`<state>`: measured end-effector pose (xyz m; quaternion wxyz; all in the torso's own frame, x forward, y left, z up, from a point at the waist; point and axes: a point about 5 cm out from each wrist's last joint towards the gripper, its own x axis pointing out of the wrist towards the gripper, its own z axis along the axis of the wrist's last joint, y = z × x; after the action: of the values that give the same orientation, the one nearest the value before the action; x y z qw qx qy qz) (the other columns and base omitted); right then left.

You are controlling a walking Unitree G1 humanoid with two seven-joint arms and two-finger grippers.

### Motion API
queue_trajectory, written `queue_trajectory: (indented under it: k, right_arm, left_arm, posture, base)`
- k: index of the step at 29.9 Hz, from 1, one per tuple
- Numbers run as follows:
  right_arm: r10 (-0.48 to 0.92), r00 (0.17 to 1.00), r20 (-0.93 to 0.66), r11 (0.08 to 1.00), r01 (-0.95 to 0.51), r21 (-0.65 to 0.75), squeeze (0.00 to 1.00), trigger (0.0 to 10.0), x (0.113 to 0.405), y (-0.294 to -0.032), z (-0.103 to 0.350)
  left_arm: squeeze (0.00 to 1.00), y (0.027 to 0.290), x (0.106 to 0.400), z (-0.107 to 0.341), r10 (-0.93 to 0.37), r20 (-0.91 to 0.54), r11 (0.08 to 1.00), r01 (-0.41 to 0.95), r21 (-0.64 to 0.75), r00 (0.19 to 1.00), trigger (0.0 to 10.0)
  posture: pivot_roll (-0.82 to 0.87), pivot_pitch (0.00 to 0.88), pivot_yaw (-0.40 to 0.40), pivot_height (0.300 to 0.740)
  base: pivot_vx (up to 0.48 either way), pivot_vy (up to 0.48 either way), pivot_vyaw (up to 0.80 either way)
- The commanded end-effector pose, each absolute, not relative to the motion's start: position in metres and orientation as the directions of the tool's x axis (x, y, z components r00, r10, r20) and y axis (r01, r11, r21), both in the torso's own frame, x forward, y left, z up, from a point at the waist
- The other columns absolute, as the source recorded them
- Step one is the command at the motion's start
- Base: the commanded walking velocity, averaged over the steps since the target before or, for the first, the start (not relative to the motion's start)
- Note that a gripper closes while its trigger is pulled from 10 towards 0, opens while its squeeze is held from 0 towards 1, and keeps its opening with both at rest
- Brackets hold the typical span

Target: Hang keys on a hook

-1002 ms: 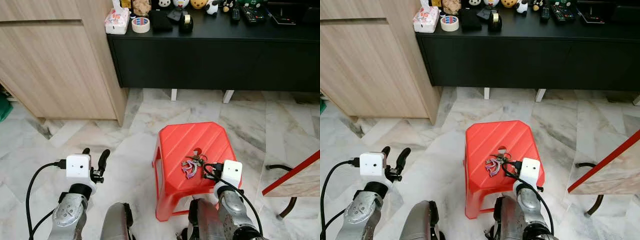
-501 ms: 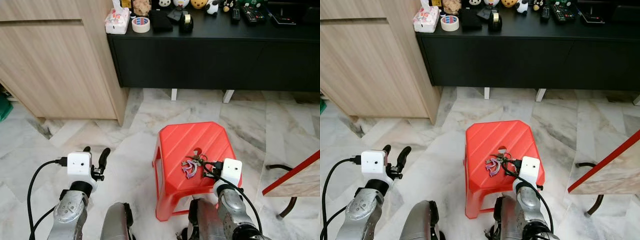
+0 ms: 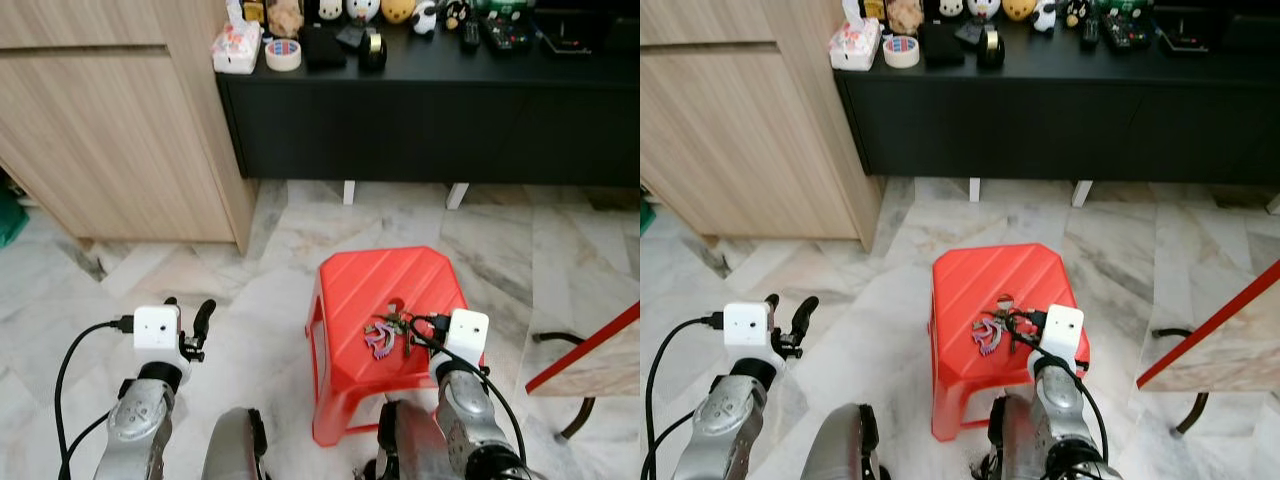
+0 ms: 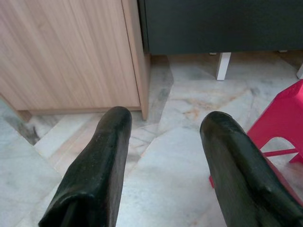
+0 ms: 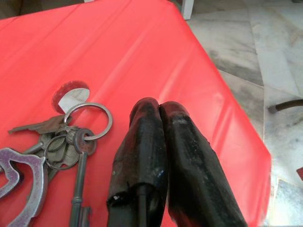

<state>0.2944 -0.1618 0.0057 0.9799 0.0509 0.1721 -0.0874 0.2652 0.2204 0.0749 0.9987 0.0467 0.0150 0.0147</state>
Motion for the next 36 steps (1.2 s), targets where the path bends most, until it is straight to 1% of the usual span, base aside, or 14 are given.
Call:
queue_trajectory:
  k: [1,3,4,5,6,7,8,11,14,19,26,27,33,36]
  right_arm:
    - [-0.155,0.928,-0.338,0.979,0.19,0.071,0.0,0.0,0.293,-0.164,0.006]
    - [-0.148,0.93,-0.337,0.981,0.181,0.069,0.0,0.0,0.293,-0.164,0.006]
    - [-0.142,0.932,-0.333,0.982,0.174,0.069,0.0,10.0,0.293,-0.163,0.006]
    - [-0.138,0.934,-0.33,0.983,0.17,0.069,0.0,10.0,0.294,-0.163,0.007]
    - [-0.136,0.935,-0.326,0.983,0.167,0.071,0.45,10.0,0.294,-0.163,0.007]
    - [-0.135,0.936,-0.324,0.983,0.167,0.073,0.45,10.0,0.293,-0.163,0.007]
    - [-0.136,0.936,-0.325,0.983,0.169,0.073,1.0,10.0,0.293,-0.163,0.007]
    - [-0.139,0.93,-0.34,0.982,0.175,0.077,1.0,10.0,0.292,-0.163,0.005]
    - [-0.111,0.924,-0.365,0.979,0.165,0.118,1.0,10.0,0.293,-0.159,0.003]
    - [-0.089,0.918,-0.386,0.98,0.151,0.133,1.0,10.0,0.297,-0.154,0.004]
    - [-0.112,0.896,-0.429,0.975,0.182,0.127,1.0,10.0,0.298,-0.155,0.003]
    - [-0.117,0.892,-0.436,0.974,0.188,0.124,0.0,10.0,0.298,-0.156,0.002]
    - [-0.156,0.861,-0.484,0.962,0.243,0.122,0.0,10.0,0.294,-0.161,-0.003]
    - [-0.163,0.859,-0.486,0.96,0.251,0.122,0.0,10.0,0.294,-0.163,-0.003]
  left_arm:
    - [0.0,0.223,0.263,0.07,0.039,-0.048,0.992,-0.033,0.121,0.998,10.0]
    - [0.0,0.223,0.263,0.07,0.04,-0.048,0.992,-0.034,0.123,0.998,10.0]
    - [0.0,0.224,0.263,0.069,0.041,-0.048,0.991,-0.035,0.125,0.998,10.0]
    - [0.0,0.224,0.263,0.069,0.042,-0.047,0.991,-0.036,0.127,0.998,10.0]
    - [0.0,0.225,0.263,0.069,0.045,-0.047,0.991,-0.038,0.127,0.998,10.0]
    - [0.0,0.225,0.263,0.069,0.046,-0.045,0.991,-0.04,0.128,0.998,10.0]
    - [0.0,0.226,0.262,0.068,0.048,-0.045,0.991,-0.042,0.129,0.998,10.0]
    - [0.0,0.227,0.261,0.067,0.049,-0.046,0.991,-0.042,0.13,0.998,10.0]
    - [0.0,0.225,0.259,0.066,0.047,-0.044,0.991,-0.04,0.13,0.998,10.0]
    - [0.0,0.225,0.257,0.065,0.046,-0.045,0.991,-0.039,0.13,0.998,10.0]
    - [0.0,0.224,0.255,0.064,0.046,-0.047,0.991,-0.04,0.128,0.998,10.0]
    - [0.0,0.224,0.254,0.064,0.046,-0.047,0.991,-0.04,0.127,0.998,10.0]
    - [0.0,0.225,0.252,0.062,0.054,-0.054,0.991,-0.047,0.128,0.997,10.0]
    - [0.0,0.225,0.252,0.062,0.055,-0.055,0.991,-0.048,0.128,0.997,10.0]
  posture:
    - [0.08,0.078,-0.015,0.598]
    - [0.08,0.078,-0.017,0.598]
    - [0.08,0.079,-0.019,0.598]
    - [0.08,0.079,-0.019,0.598]
    - [0.08,0.08,-0.02,0.598]
    - [0.08,0.081,-0.02,0.598]
    - [0.08,0.085,-0.02,0.598]
    - [0.08,0.089,-0.021,0.598]
    - [0.08,0.096,-0.021,0.598]
    - [0.08,0.1,-0.026,0.598]
    - [0.09,0.109,-0.028,0.598]
    - [0.09,0.119,-0.029,0.598]
    - [0.09,0.128,-0.031,0.598]
    - [0.09,0.128,-0.031,0.598]
  base:
    - [0.0,0.0,0.0]
    - [0.0,0.0,0.0]
    - [0.0,0.0,0.0]
    - [0.0,0.0,0.0]
    - [0.0,0.0,0.0]
    - [0.0,0.0,0.0]
    - [0.0,0.0,0.0]
    - [0.0,0.0,0.0]
    - [0.0,0.0,0.0]
    - [0.0,0.0,0.0]
    - [0.0,0.0,0.0]
    - [0.0,0.0,0.0]
    - [0.0,0.0,0.0]
    - [0.0,0.0,0.0]
